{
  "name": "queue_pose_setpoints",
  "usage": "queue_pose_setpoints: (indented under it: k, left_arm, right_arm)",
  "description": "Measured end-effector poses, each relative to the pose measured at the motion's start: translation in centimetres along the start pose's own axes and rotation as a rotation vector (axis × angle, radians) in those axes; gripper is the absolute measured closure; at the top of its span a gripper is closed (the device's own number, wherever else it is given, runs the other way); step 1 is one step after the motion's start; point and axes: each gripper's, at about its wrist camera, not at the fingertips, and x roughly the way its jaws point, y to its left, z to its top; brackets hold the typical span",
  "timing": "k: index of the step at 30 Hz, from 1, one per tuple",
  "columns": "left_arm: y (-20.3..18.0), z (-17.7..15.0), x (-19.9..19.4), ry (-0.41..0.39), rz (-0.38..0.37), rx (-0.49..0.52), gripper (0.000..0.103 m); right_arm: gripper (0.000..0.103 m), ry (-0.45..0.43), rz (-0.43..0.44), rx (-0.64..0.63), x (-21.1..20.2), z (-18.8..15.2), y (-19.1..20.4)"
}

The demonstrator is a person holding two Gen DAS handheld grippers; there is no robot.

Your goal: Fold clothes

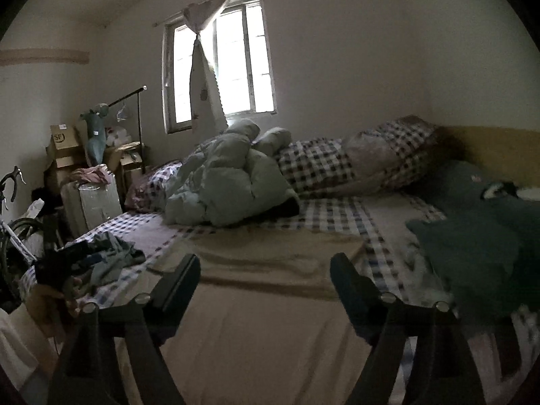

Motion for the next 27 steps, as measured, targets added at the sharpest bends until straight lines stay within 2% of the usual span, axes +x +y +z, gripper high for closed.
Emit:
queue_pose_setpoints:
  k: [6,11,15,20,25,27]
  left_arm:
    - [-0.8,-3.5,-3.4,0.041,0.049,0.031,0.019]
    - [-0.2,-6.7,-5.7,0.107,0.136,0.029,0.019]
    - [1.5,-8.2,-7.5,0.115,0.177,-0.049,0.019]
    - [4.7,-9.6,-8.7,0.163,0.18,-0.208,0.019]
    - [5.0,-10.9,-8.9,0.198,0.212,-0.226,0.019]
    - [4.9,-11.5,-8.7,0.222,0.203,-0.236,0.019]
  right_arm:
    - [0.02,0.057,-0.028,0.039,0.0,-4.1,-1.8]
    - [0.019,0.104,0.041,0.098,1.0,-4.8,-2.6]
    - [0.019,0.128,0.118,0.132,1.2,-4.8,-2.0]
    - [0.018,0.142,0.183,0.12,1.7,-5.0,0.2]
    - [0.018,0.162,0.224,0.033,2.0,-5.6,3.3]
    - [0.018,0.173,0.241,-0.015,1.9,-6.1,4.8]
